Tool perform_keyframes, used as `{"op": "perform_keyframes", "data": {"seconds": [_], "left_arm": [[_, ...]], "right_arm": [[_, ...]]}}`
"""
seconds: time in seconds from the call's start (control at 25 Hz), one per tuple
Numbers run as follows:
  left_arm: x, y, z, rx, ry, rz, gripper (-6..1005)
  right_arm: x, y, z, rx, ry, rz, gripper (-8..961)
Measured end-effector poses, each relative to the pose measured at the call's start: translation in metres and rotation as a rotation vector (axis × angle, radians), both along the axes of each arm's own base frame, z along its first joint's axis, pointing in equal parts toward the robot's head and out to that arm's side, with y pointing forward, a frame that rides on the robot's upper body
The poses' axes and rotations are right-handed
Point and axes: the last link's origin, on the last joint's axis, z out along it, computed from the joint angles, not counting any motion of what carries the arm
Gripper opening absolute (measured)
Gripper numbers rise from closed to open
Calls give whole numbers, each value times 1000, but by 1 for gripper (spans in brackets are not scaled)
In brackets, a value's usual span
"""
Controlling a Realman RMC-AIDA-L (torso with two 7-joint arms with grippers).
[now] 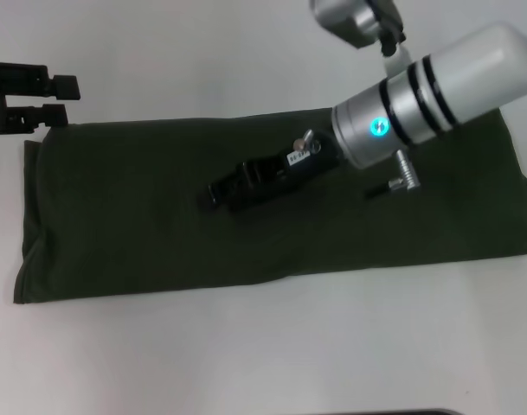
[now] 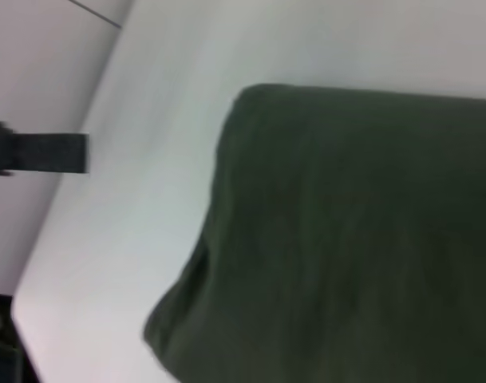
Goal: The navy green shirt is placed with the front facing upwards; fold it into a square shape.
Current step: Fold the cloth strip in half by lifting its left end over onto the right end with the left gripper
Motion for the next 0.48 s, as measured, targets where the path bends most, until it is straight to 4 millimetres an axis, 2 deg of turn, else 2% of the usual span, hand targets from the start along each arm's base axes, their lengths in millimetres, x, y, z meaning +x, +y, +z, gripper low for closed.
{"op": "perform_keyframes", "data": {"seconds": [0.16,0.48], "left_arm": [[1,1,0,1,-2,-2,553],[1,1,0,2,-2,-2,552]], "right_arm": [[6,1,-6,25,-37,-4,625],[17,7,4,49,-72,-24,625]]}}
